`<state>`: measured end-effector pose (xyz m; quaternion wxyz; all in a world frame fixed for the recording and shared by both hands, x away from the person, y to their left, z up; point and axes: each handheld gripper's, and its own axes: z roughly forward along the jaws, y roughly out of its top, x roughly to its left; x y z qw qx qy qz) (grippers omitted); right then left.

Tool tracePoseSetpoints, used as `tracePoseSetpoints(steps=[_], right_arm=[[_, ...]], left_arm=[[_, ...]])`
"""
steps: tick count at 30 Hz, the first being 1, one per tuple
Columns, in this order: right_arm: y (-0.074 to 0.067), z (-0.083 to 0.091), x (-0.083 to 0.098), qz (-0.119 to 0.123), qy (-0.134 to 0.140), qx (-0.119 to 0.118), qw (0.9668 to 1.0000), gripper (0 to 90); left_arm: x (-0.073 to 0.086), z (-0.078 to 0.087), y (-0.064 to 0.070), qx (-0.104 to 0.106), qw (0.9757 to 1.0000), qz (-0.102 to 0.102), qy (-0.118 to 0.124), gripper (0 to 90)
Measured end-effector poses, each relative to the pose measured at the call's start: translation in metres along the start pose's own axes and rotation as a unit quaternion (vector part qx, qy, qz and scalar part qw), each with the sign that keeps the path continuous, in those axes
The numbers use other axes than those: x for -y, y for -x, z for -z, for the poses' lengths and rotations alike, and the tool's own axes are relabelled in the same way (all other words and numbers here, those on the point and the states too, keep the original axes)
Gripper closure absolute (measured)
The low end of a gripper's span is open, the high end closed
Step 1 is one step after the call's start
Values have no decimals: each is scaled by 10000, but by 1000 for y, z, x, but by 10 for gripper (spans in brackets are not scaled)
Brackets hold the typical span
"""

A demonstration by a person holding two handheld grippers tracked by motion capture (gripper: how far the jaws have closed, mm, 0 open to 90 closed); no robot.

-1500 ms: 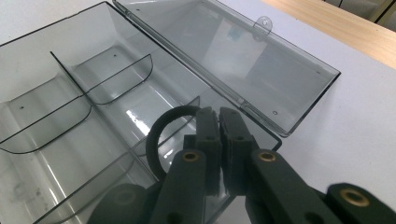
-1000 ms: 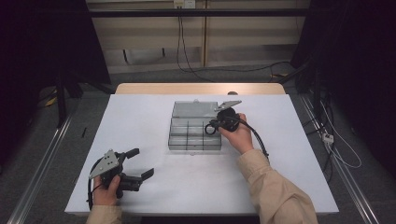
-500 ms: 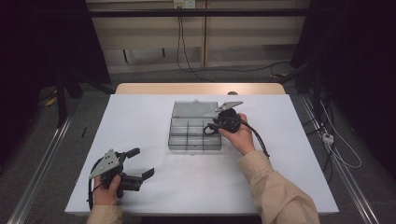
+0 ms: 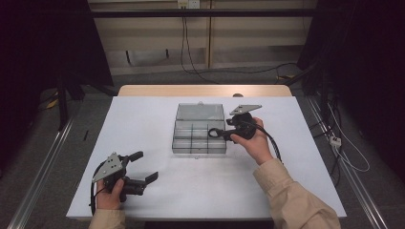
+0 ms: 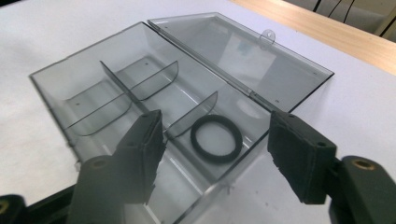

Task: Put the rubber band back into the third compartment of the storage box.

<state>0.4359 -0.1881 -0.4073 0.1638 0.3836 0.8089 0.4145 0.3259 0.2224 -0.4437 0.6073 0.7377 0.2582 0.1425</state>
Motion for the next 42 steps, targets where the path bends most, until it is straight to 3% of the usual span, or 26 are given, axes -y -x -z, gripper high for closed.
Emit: tracePoseSetpoints(steps=[10,14,28,42], right_arm=[[-6,31,16,-92,158,-131,9997,229],[-10,38,27,-112,186,-195,9996,216],[-20,53,57,-156,230,-383,9989,174],[-21,67,77,-183,235,-346,9990,170]], left_arm=[[0,0,1,-12,10000,-11,-25,36],[0,0,1,-14,10000,-18,-25,36],[0,-1,2,-11,10000,-29,-44,36],[0,-1,1,-11,10000,-28,-43,36]])
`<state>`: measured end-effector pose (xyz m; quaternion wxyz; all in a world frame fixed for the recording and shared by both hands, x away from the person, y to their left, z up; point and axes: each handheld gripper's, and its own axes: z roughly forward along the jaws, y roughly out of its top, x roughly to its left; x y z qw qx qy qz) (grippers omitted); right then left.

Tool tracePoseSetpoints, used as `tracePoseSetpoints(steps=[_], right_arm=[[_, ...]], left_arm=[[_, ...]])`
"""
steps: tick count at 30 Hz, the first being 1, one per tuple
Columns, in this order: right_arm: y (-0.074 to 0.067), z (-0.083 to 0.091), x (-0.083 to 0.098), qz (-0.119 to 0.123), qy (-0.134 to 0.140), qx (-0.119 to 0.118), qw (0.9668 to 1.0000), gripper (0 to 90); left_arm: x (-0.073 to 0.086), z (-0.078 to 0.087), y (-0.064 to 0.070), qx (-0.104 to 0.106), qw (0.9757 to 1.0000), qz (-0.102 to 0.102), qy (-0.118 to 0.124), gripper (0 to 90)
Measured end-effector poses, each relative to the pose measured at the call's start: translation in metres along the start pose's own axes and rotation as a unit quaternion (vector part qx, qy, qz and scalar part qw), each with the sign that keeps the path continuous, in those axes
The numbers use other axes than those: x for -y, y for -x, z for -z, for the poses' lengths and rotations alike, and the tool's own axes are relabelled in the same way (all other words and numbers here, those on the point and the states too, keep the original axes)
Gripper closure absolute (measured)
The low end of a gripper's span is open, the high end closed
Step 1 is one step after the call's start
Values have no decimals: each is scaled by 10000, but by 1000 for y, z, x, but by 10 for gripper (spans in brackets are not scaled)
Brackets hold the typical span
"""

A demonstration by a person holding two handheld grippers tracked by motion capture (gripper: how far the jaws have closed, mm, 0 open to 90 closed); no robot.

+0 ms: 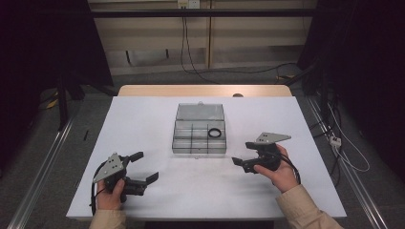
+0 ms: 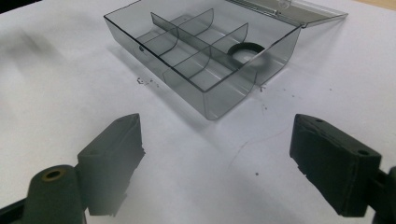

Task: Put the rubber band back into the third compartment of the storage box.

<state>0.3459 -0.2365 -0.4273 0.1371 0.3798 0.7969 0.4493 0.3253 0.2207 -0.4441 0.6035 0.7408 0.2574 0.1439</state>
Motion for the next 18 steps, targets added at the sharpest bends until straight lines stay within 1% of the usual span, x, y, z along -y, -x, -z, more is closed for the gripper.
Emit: tracePoseSetpoints(steps=[10,18], right_arm=[[-2,10,10,1,101,35,9999,171],[-2,17,21,-60,75,57,9999,169]], left_arm=[[0,0,0,-5,10000,-16,-19,36],[0,0,0,-12,10000,-12,-23,36]])
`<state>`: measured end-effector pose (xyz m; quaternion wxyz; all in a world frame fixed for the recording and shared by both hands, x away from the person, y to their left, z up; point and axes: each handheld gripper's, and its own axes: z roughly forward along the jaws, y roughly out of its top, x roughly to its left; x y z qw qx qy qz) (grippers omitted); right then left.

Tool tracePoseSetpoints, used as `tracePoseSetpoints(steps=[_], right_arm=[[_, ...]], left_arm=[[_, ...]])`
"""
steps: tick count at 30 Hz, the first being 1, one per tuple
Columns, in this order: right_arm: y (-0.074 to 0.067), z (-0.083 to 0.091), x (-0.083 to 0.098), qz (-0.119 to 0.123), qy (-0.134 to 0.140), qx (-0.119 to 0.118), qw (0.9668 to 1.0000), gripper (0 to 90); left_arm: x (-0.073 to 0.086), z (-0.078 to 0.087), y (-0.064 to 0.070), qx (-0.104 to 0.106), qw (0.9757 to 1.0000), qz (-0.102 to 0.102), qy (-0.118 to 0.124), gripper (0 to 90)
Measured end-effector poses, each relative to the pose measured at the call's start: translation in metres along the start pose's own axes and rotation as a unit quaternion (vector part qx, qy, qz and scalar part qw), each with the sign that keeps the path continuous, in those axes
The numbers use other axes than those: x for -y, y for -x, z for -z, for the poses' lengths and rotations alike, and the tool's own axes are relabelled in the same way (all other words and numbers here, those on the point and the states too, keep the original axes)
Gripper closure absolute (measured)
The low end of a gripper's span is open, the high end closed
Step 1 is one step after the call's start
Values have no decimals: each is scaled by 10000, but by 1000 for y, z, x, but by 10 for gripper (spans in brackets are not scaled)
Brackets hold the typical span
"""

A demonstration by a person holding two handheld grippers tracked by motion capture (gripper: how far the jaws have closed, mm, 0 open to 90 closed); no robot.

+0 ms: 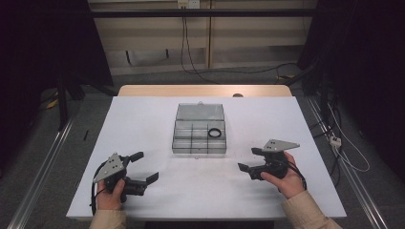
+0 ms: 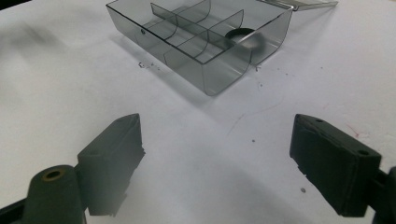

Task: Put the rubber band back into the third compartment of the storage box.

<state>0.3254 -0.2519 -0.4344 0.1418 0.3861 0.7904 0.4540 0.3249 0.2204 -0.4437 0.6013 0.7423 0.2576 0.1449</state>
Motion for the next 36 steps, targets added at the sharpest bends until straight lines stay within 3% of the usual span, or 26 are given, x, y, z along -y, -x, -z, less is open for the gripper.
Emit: tracePoseSetpoints(steps=[36], right_arm=[[-2,31,38,-43,-29,144,9999,167]], left_arm=[[0,-1,1,30,10000,-25,-34,36]])
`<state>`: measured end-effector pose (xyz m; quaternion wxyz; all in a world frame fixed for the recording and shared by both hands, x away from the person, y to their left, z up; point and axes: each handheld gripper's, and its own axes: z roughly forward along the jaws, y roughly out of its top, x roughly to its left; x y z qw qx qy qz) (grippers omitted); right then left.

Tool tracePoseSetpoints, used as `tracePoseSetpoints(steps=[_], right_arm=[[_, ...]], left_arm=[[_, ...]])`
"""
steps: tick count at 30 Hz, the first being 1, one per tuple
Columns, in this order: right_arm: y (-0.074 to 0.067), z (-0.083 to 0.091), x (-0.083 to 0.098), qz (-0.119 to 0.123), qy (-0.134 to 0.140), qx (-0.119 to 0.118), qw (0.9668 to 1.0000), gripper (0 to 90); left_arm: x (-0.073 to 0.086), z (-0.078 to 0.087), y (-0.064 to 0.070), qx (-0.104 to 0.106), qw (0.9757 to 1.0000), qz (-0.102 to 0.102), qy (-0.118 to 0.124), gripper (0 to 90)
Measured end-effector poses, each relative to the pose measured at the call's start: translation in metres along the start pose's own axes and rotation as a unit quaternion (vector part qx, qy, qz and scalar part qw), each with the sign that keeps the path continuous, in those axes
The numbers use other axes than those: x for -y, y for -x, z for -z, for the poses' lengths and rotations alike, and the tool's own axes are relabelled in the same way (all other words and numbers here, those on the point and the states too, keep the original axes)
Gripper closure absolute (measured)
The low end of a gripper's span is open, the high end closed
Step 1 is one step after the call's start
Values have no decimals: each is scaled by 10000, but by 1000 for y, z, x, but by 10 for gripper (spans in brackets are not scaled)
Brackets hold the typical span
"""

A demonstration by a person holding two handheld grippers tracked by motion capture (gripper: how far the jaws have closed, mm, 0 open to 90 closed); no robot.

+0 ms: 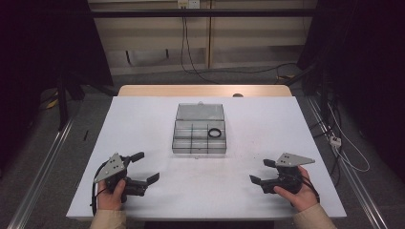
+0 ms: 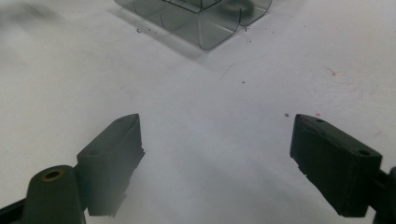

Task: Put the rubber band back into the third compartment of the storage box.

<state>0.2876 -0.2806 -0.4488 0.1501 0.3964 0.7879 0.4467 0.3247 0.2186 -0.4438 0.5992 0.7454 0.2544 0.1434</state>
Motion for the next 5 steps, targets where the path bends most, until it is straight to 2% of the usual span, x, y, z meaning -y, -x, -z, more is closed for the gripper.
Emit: tracePoseSetpoints(steps=[5], right_arm=[[3,1,3,-12,-51,119,9999,157]], left_arm=[[-1,-1,1,-5,10000,-22,-7,36]])
